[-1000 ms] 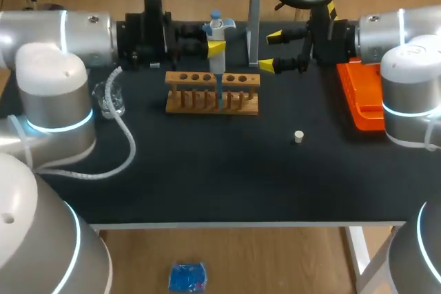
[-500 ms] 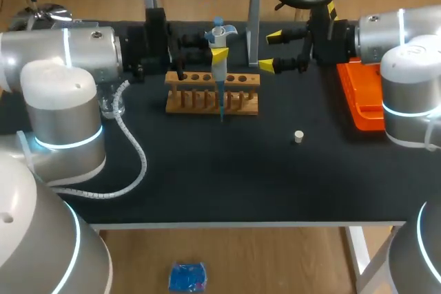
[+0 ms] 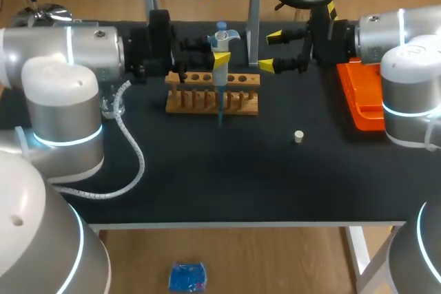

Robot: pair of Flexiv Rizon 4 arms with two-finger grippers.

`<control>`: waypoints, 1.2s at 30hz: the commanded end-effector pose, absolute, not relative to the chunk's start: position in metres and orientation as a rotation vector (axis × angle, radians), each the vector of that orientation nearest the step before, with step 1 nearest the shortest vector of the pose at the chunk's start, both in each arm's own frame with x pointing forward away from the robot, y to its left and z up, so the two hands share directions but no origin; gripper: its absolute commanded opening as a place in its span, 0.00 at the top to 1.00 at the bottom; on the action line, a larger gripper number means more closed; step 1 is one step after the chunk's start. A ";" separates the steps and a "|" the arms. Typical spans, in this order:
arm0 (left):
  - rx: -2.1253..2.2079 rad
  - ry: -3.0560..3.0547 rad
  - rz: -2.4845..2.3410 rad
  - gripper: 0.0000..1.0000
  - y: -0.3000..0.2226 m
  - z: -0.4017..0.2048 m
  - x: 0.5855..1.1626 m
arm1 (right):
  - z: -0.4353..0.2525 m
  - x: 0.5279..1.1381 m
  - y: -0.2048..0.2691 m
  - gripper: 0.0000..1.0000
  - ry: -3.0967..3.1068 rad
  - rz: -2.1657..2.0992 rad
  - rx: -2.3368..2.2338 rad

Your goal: Invert the test tube, pick up the pipette, mount the tip to pipette, aspirate from beaker and dispense into the tube, eject the tip, return the pipette, and cap with the stopper.

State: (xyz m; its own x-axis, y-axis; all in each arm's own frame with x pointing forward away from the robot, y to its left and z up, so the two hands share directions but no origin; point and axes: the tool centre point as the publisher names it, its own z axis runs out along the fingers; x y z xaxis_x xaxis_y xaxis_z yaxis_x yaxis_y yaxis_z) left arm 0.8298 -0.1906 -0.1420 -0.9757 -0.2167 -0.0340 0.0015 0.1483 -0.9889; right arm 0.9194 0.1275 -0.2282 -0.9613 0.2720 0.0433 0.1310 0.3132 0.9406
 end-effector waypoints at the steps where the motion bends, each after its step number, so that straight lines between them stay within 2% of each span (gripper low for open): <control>1: -0.216 2.254 -1.929 1.00 -0.192 -0.140 0.830 | -0.229 0.919 0.128 0.00 2.442 1.731 0.377; 7: -0.216 2.254 -1.929 1.00 -0.192 -0.140 0.830 | -0.229 0.919 0.128 0.00 2.442 1.731 0.377; 17: -0.216 2.254 -1.929 1.00 -0.192 -0.140 0.830 | -0.203 0.856 0.120 0.00 2.411 1.902 0.082; 27: -0.216 2.254 -1.929 1.00 -0.192 -0.140 0.830 | -0.200 0.830 0.143 0.00 2.281 2.129 -0.209; 36: -0.216 2.254 -1.929 1.00 -0.192 -0.140 0.830 | -0.197 0.831 0.182 0.00 2.304 2.277 -0.227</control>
